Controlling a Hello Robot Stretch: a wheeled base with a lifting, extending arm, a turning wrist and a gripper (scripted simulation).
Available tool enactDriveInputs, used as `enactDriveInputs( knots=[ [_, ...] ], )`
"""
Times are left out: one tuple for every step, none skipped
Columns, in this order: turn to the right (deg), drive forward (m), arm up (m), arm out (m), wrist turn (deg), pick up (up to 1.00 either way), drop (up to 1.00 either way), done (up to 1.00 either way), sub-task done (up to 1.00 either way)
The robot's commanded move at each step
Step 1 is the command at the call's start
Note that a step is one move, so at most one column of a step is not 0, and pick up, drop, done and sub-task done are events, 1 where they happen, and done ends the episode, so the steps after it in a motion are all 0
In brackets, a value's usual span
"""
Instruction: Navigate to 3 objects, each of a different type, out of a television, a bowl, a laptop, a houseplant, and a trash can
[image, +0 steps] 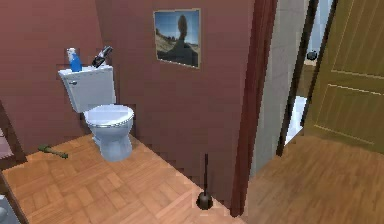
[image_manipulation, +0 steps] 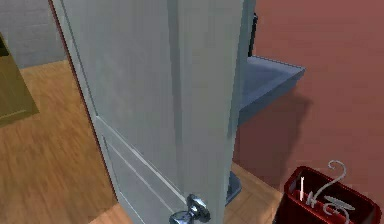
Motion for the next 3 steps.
enactDriveInputs(
  knots=[
    [-45.0, 0.0, 0.0, 0.0, 0.0, 0.0, 0.0, 0.0, 0.0],
    [-42.0, 0.0, 0.0, 0.0, 0.0, 0.0, 0.0, 0.0, 0.0],
    [0.0, 0.2, 0.0, 0.0, 0.0, 0.0, 0.0, 0.0, 0.0]
  ],
)
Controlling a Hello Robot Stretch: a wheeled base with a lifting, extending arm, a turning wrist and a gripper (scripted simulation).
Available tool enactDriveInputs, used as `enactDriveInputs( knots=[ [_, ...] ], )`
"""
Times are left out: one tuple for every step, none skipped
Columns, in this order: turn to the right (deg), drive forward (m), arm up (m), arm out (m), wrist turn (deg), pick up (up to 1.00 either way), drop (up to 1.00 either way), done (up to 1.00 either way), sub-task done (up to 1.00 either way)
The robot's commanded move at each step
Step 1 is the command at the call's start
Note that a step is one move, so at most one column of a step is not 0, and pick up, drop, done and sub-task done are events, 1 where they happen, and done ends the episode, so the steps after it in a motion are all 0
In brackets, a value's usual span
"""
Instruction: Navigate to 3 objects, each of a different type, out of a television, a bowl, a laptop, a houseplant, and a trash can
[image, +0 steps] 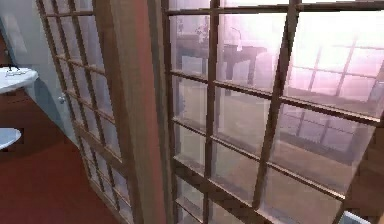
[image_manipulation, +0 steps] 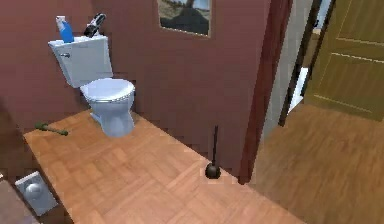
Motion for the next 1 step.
enactDriveInputs(
  knots=[
    [-45.0, 0.0, 0.0, 0.0, 0.0, 0.0, 0.0, 0.0, 0.0]
  ],
)
